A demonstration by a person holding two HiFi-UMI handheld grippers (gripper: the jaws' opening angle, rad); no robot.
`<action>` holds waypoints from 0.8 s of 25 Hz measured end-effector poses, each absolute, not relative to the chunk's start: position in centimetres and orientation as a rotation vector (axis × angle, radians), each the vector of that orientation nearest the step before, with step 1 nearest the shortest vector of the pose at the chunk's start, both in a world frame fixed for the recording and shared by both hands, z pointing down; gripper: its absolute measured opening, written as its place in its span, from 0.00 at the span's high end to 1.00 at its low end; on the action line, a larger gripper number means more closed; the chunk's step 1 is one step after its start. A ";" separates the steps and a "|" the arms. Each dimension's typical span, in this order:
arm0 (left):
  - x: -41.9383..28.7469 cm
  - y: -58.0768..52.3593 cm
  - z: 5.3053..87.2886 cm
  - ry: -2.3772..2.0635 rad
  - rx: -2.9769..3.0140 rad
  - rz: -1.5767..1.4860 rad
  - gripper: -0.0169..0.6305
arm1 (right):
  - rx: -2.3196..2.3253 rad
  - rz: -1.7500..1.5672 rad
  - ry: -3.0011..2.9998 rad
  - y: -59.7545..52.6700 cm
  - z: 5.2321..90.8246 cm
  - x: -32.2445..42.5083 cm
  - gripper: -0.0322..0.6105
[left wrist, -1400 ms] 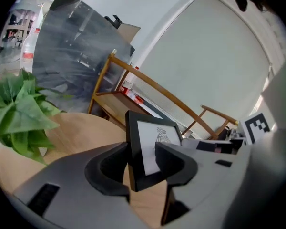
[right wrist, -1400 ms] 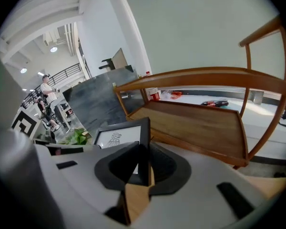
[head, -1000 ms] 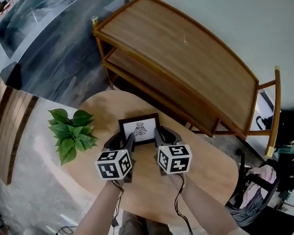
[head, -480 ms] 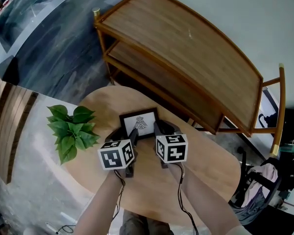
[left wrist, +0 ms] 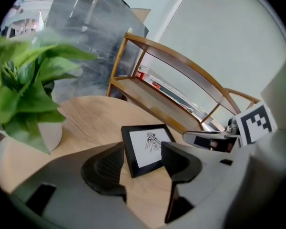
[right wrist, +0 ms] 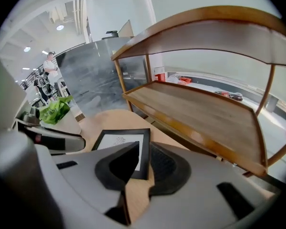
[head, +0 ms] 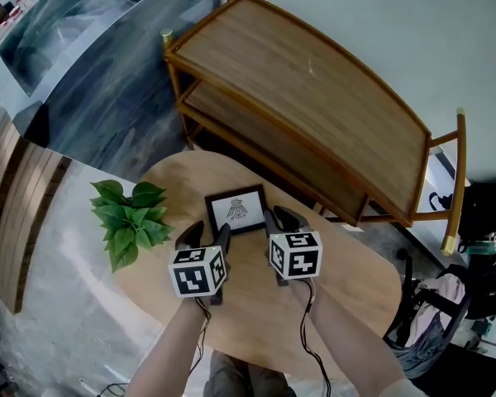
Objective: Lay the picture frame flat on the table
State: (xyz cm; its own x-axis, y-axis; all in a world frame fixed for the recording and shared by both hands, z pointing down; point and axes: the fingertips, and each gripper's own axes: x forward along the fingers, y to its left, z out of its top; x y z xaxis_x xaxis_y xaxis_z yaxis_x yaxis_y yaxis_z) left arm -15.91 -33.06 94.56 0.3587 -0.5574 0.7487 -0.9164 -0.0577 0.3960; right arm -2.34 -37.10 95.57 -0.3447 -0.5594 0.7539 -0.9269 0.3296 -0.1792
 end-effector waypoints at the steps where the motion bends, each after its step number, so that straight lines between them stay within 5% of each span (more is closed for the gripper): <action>1: -16.0 -32.8 93.6 -1.316 1.740 0.512 0.61 | 1.294 0.816 -2.025 -36.8 94.5 -2.3 0.87; 13: -17.1 -32.5 76.2 -1.441 1.869 0.451 0.83 | 1.275 0.538 -2.220 -35.4 74.0 -2.9 0.93; 20: -18.1 -31.6 62.9 -1.551 2.013 0.414 0.86 | 1.352 0.504 -2.330 -33.0 60.5 -1.9 0.95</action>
